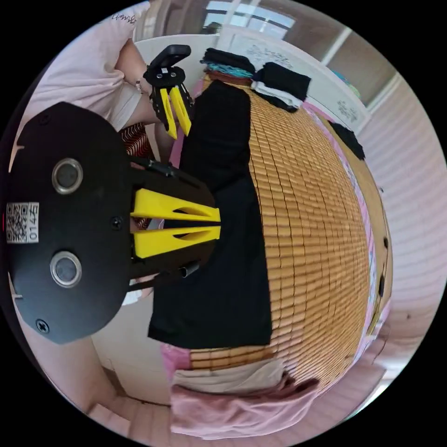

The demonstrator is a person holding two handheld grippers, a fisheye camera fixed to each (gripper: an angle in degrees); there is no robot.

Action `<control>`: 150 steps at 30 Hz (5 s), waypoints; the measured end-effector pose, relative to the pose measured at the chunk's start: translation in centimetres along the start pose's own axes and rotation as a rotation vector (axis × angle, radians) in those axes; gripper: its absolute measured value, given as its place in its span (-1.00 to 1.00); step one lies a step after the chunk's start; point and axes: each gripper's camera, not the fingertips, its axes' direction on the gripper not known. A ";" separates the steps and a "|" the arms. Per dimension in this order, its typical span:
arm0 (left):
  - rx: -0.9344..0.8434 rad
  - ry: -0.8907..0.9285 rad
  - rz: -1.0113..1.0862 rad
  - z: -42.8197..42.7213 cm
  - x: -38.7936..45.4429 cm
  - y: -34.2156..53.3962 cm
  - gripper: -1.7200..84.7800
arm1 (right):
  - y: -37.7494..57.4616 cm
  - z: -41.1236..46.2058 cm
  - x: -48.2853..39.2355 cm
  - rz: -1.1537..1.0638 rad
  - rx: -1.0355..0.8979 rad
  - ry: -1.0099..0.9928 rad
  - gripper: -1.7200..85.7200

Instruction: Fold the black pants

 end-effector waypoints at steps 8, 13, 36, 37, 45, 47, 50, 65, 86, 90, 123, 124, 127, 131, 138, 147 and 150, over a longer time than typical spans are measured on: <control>-0.063 -0.003 0.002 -0.2 1.4 -1.6 -0.77 | 15.0 -1.4 19.8 0.633 0.205 -0.136 -0.56; -0.104 -0.026 -0.097 -1.5 -0.2 -1.0 -0.77 | 17.7 2.8 25.1 0.737 0.155 -0.387 -0.66; -0.205 -0.067 -0.541 -7.6 -12.4 3.3 -0.98 | 15.3 -14.2 23.6 0.269 0.718 -0.582 -0.94; -0.211 -0.042 -0.529 -7.3 -12.1 2.8 -0.98 | 14.2 -16.0 22.2 0.209 0.750 -0.570 -0.94; -0.036 0.098 -0.463 -10.5 -10.8 0.7 -0.98 | 5.2 -16.2 0.2 -0.365 0.496 -0.658 -0.94; 0.034 0.096 -0.524 -13.9 -11.9 2.7 -0.98 | 4.2 -12.8 -7.5 -0.506 0.355 -0.689 -0.93; 0.122 0.019 -0.667 -20.5 -14.4 8.2 -0.96 | 4.4 -4.9 -20.6 -0.666 0.119 -0.752 -0.91; 0.183 -0.014 -0.864 -31.2 -25.1 24.1 -0.84 | 2.9 13.3 -41.8 -0.866 -0.321 -0.333 -0.83; -0.030 -0.037 -0.669 -31.0 -36.8 20.4 -0.83 | -7.4 19.0 -57.8 -1.267 -0.447 -0.305 -0.94; 0.076 0.082 -0.677 -33.0 -37.6 21.6 -0.82 | -9.1 17.4 -57.6 -1.280 -0.469 -0.410 -0.95; 0.055 0.253 -0.670 -39.5 -39.6 21.7 -0.91 | -13.0 18.2 -64.5 -1.441 -0.604 -0.479 -0.95; 0.034 0.258 -0.695 -39.8 -39.6 21.7 -0.90 | -12.9 17.9 -64.4 -1.417 -0.577 -0.470 -0.95; -0.148 0.152 -0.764 -39.4 -39.0 21.7 -0.85 | -12.9 16.4 -63.0 -1.324 -0.419 -0.384 -0.94; -0.208 -0.011 -0.824 -40.1 -37.1 21.6 -0.82 | -13.0 15.0 -59.9 -1.245 -0.326 -0.290 -0.90; -0.034 0.008 -0.834 -41.2 -31.3 20.5 -0.80 | -12.1 18.7 -58.6 -1.133 -0.441 -0.177 -0.76; -0.219 -0.057 -0.774 -37.4 -28.8 18.8 -0.97 | -11.7 14.0 -56.7 -1.211 -0.321 -0.246 -0.95; -0.150 -0.086 -0.775 -40.3 -27.2 19.2 -0.97 | -11.2 10.9 -56.8 -1.303 -0.267 -0.337 -0.95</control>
